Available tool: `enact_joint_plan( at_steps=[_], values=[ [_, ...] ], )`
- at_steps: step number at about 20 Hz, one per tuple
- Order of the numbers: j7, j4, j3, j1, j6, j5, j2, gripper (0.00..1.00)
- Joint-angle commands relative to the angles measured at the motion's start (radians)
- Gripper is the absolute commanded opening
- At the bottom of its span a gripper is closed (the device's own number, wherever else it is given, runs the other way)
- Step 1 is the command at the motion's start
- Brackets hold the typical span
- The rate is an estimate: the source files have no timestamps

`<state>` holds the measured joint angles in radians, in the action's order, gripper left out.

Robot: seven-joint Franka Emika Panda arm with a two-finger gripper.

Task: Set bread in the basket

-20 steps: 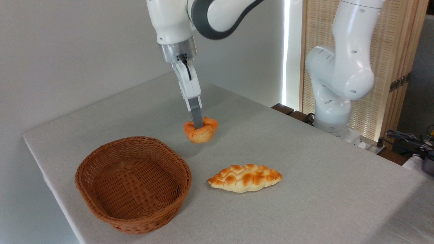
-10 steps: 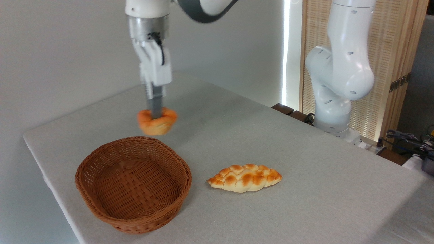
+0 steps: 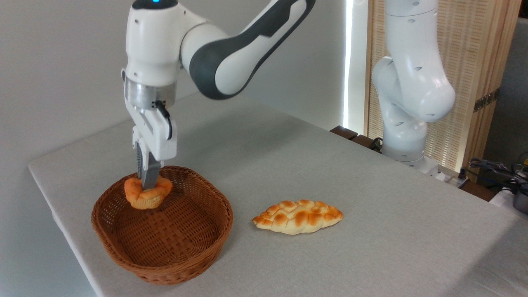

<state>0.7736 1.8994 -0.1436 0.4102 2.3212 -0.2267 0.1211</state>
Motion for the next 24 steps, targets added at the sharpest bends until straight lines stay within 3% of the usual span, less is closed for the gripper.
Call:
enact_joint_plan(
  at_steps=[1,17,20,24],
  values=[
    [0.009,-0.020,0.019,0.004,0.053,-0.003,0.044,1.00],
    [0.003,-0.022,0.022,-0.004,0.041,-0.011,0.029,1.00],
    [-0.005,-0.025,0.022,-0.010,-0.023,-0.005,-0.012,1.00],
    [-0.005,-0.112,0.085,-0.169,-0.324,-0.005,-0.101,1.00]
  ],
)
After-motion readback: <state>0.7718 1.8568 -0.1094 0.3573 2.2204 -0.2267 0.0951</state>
